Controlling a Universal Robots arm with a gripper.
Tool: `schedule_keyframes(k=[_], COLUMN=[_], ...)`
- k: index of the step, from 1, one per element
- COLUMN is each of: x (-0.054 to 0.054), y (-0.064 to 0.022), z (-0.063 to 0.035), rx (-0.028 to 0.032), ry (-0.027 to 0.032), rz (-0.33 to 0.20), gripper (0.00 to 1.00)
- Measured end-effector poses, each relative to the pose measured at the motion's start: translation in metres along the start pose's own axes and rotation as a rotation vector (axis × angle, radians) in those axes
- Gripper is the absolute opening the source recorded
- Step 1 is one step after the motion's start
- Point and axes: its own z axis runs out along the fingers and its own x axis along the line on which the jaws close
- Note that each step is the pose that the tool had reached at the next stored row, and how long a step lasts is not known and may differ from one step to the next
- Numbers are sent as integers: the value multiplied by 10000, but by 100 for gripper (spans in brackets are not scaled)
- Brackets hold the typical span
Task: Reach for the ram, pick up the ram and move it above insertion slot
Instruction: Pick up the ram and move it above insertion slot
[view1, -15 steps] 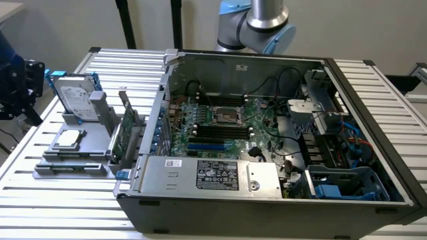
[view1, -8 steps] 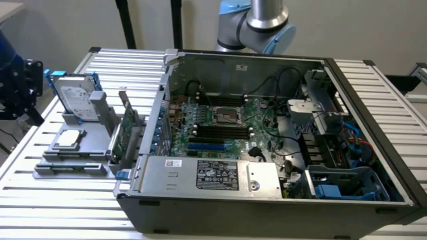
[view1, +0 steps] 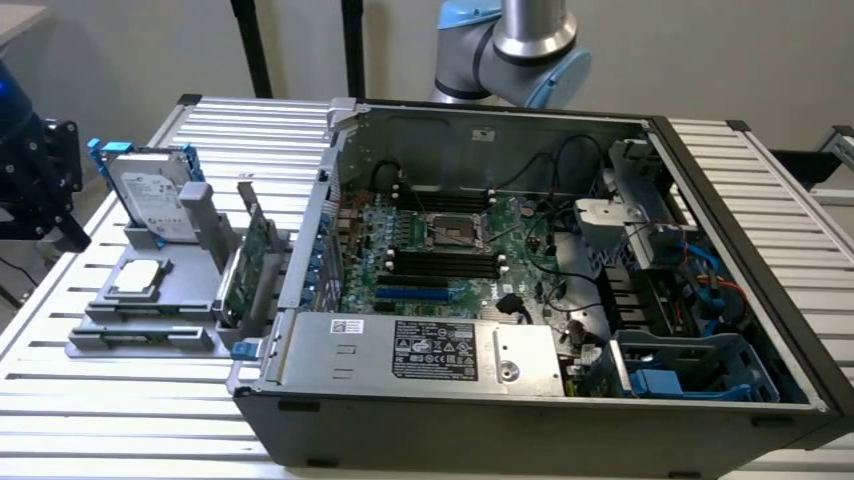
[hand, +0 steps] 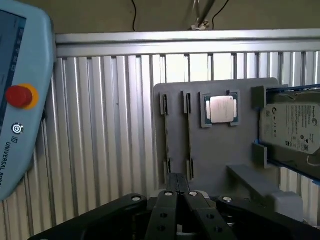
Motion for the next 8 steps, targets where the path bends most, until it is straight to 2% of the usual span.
schedule_keyframes(k=[8], x=[1], y=[0], z=[24], rx=[-25], ry=[-14], rz=[-1451], gripper=[11])
